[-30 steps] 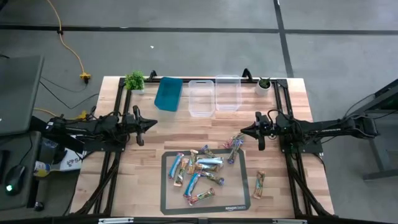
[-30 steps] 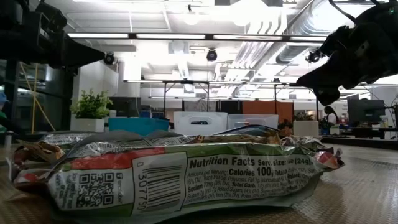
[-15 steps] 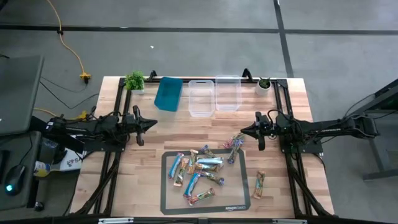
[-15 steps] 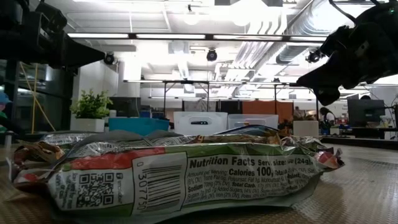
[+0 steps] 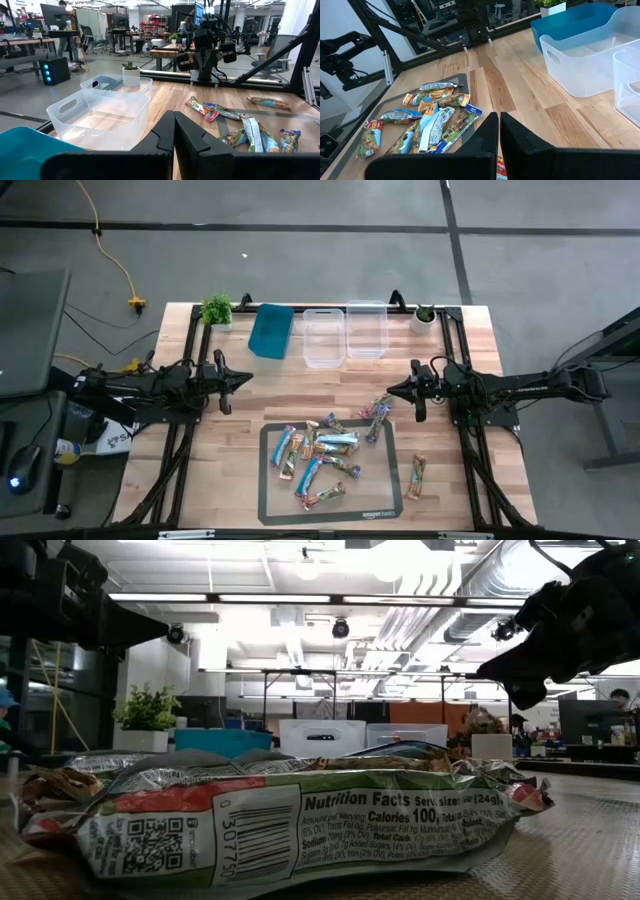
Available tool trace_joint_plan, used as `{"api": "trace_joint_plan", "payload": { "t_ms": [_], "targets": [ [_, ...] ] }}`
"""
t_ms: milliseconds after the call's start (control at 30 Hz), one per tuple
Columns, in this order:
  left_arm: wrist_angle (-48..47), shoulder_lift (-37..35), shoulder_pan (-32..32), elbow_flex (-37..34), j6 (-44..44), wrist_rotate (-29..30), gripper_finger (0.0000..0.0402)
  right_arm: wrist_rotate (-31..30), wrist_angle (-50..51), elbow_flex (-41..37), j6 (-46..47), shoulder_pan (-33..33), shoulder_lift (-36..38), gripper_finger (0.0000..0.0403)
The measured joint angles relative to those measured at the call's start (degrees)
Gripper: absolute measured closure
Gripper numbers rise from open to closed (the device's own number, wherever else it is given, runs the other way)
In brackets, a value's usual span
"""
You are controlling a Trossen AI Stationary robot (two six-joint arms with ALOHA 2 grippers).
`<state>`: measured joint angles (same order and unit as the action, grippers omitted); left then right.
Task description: Pick and place Granola Bars by type
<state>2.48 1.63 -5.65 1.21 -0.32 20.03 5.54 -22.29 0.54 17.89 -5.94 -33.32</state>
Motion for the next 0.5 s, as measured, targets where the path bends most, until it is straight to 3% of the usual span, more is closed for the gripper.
{"api": "trace_joint_plan", "payload": {
  "t_ms": [367, 500],
  "targets": [
    [0.0, 0.0, 0.0, 0.0, 0.0, -0.02, 0.0401, -0.01, -0.01, 0.0, -0.03, -0.01, 0.01, 0.0403],
    [0.0, -0.01, 0.0, 0.02, 0.01, -0.02, 0.0401, -3.2, -0.04, 0.01, -9.75, -0.01, 0.0, 0.0403]
  ]
}}
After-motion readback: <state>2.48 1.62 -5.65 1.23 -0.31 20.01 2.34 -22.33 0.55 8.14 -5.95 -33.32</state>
